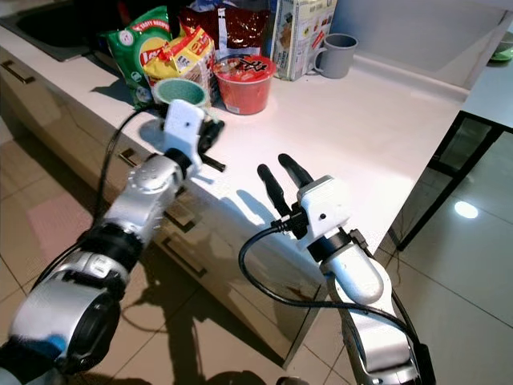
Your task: Setting the table
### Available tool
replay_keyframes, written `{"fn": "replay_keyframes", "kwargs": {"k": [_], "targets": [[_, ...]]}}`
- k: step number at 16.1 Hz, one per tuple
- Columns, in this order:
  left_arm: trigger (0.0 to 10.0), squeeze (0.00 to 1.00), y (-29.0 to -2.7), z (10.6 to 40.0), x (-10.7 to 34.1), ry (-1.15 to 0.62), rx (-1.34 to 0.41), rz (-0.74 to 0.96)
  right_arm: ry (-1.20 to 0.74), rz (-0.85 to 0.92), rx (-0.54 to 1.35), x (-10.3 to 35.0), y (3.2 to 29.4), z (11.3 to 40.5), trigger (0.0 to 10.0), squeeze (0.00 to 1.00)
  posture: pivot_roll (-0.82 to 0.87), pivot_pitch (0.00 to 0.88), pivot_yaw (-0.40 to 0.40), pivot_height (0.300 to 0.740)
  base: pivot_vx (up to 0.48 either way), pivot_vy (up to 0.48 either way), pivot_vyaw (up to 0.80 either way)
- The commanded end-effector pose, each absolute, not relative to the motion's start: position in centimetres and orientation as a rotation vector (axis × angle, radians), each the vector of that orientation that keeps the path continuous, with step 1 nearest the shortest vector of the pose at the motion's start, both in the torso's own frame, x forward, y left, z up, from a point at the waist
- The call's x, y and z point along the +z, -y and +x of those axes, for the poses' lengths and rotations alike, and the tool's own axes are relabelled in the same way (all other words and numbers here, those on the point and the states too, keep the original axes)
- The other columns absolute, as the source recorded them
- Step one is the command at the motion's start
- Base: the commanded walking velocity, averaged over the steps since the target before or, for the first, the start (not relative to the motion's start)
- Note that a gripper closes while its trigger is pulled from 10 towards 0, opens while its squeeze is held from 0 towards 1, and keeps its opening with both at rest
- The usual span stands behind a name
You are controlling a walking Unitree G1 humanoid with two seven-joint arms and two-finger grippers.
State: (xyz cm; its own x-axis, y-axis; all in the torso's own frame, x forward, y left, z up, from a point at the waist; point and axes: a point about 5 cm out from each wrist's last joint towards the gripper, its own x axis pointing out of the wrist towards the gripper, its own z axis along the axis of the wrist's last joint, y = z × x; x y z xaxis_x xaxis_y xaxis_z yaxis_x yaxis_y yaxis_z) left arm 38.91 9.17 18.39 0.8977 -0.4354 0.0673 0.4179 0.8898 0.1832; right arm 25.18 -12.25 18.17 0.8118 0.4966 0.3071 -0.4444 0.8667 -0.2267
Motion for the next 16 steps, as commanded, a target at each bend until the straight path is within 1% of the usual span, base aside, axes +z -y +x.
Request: {"fn": "replay_keyframes", "kwargs": {"k": [1, 7, 12, 15, 16], "targets": [[0.0, 0.00, -9.5, 38.9, 18.9, 0.123, -0.442, 0.164, 0.372, -0.153, 0.512, 18.1, 12.2, 25.3, 10.0, 0.00, -0.01, 0.000, 0.008, 0.740, 0.000, 0.000, 0.00], [0.0, 0.00, -11.8, 38.3, 18.8, 0.119, -0.391, 0.166, 0.371, -0.159, 0.510, 17.8, 12.3, 25.7, 10.0, 0.00, 0.01, 0.000, 0.000, 0.740, 0.000, 0.000, 0.00], [0.0, 0.00, -15.6, 36.8, 18.5, 0.103, -0.322, 0.168, 0.348, -0.153, 0.494, 17.0, 12.8, 26.0, 10.0, 0.00, 0.02, 0.000, -0.007, 0.740, 0.000, 0.000, 0.00], [0.0, 0.00, -19.3, 35.5, 19.3, 0.121, -0.223, 0.173, 0.322, -0.161, 0.504, 16.1, 12.9, 26.0, 10.0, 0.00, 0.06, 0.000, -0.026, 0.740, 0.000, 0.000, 0.00], [0.0, 0.00, -19.7, 35.2, 19.3, 0.119, -0.213, 0.171, 0.320, -0.161, 0.505, 16.1, 12.9, 26.1, 10.0, 0.00, 0.06, 0.000, -0.026, 0.740, 0.000, 0.000, 0.00]]}}
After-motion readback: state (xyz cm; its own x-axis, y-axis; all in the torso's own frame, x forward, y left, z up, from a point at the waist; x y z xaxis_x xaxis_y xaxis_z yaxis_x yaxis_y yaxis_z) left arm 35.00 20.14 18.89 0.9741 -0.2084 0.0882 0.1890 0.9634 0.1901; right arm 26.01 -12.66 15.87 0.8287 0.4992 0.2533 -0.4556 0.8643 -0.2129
